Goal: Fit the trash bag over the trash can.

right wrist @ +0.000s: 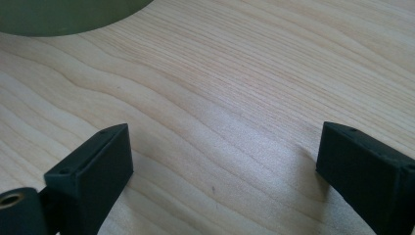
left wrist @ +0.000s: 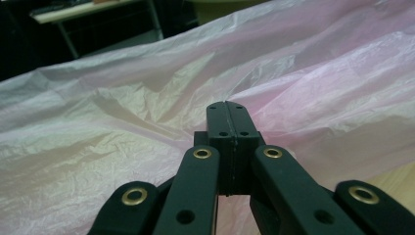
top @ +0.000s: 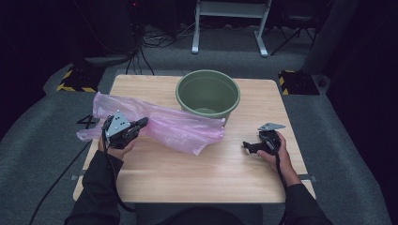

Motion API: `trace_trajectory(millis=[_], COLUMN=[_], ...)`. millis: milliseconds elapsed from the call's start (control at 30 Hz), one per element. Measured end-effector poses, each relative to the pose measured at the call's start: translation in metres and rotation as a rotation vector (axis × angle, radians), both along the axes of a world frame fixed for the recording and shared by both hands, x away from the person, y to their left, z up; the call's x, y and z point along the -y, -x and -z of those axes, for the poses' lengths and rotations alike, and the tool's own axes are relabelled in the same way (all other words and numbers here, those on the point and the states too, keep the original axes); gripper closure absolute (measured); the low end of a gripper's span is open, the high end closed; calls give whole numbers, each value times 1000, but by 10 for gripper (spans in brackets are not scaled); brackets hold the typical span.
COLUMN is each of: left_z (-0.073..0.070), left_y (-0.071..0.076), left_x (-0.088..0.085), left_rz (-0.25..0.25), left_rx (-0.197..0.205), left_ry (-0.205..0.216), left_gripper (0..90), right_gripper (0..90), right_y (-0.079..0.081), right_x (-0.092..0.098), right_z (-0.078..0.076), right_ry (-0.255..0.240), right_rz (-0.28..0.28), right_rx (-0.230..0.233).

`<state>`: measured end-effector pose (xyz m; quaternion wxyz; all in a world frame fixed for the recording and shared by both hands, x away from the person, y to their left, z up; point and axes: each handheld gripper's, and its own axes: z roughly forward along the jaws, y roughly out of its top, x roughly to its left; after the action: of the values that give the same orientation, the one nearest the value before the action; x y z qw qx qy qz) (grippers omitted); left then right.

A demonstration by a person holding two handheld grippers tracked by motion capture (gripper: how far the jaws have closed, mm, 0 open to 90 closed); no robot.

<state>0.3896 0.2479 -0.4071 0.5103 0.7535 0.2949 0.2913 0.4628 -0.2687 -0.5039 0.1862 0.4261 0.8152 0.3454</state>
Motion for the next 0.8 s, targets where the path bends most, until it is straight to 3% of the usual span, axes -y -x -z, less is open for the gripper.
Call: trace_trajectory(millis=[400, 800], left_z=[-18, -38], left_y=[15, 26], left_x=[11, 18], left_rz=[77, 77], left_rx=[60, 121], left_ry=[47, 82], left_gripper=[900, 900], right_gripper=[64, 64], right_y=[0, 0], right_x=[0, 0], right_z=[0, 0], right_ry=[-2, 1], right_rz=[2, 3], right_rx=[1, -1])
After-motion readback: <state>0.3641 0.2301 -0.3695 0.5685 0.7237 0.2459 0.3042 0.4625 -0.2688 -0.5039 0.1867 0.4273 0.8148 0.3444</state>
